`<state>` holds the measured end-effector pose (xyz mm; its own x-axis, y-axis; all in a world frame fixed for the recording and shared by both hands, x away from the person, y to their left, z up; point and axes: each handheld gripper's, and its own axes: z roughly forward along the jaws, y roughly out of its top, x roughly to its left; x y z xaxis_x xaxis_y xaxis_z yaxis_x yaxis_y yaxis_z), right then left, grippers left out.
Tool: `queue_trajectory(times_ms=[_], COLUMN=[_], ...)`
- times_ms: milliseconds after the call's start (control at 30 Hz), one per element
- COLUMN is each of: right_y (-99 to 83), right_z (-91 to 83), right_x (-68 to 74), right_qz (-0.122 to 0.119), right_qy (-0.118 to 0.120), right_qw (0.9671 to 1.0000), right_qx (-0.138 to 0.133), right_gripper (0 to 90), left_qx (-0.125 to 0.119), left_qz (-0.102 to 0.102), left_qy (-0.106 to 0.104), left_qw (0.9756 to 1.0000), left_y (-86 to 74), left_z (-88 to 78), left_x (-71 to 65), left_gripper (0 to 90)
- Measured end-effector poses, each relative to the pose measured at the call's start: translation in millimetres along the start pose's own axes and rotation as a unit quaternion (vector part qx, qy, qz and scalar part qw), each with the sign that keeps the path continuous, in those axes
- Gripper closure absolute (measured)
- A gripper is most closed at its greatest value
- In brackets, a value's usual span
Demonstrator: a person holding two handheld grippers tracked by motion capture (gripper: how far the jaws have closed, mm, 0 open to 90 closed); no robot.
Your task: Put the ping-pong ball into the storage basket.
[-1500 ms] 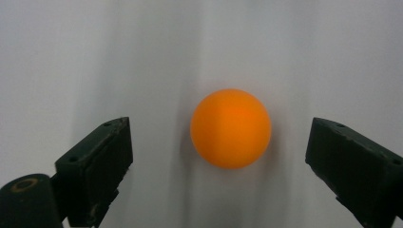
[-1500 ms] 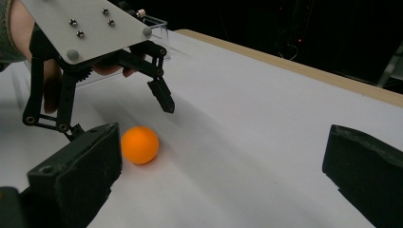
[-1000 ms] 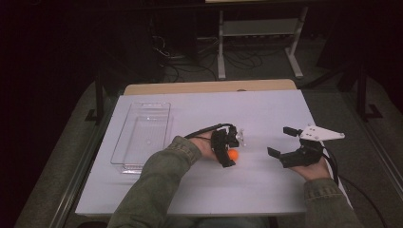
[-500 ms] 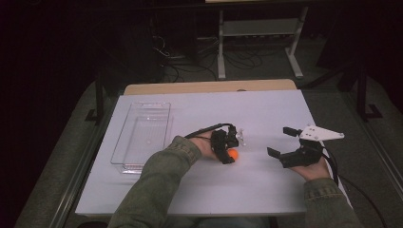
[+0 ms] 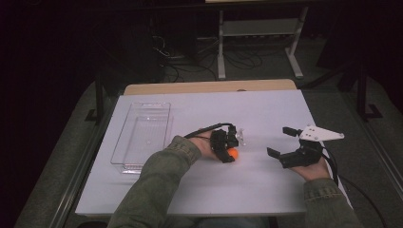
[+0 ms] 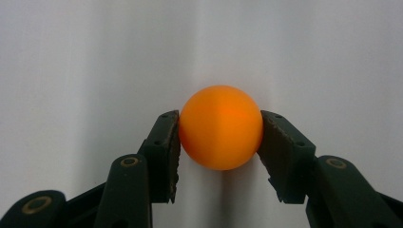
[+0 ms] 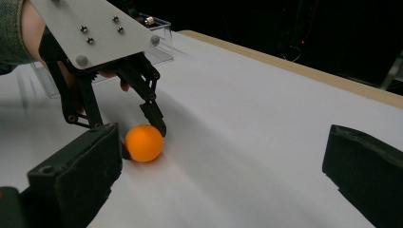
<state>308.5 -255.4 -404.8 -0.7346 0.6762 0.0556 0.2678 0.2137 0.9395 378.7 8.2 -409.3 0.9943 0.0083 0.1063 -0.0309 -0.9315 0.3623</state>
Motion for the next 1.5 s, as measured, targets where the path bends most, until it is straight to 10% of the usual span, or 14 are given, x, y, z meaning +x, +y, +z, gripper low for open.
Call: queue_trajectory(times_ms=[1500], right_y=[0.2], right_z=[-2.2], right_x=[1.0], right_qz=[0.004], right_qy=[-0.003], right_qw=[1.0000], right_qx=[-0.003], right_gripper=[0.0], left_qx=[-0.020], left_qz=[-0.021], left_qy=[0.019], left_qw=[0.9994], left_y=[-11.8], left_z=[-58.4], left_x=[-3.5], left_gripper=[50.6])
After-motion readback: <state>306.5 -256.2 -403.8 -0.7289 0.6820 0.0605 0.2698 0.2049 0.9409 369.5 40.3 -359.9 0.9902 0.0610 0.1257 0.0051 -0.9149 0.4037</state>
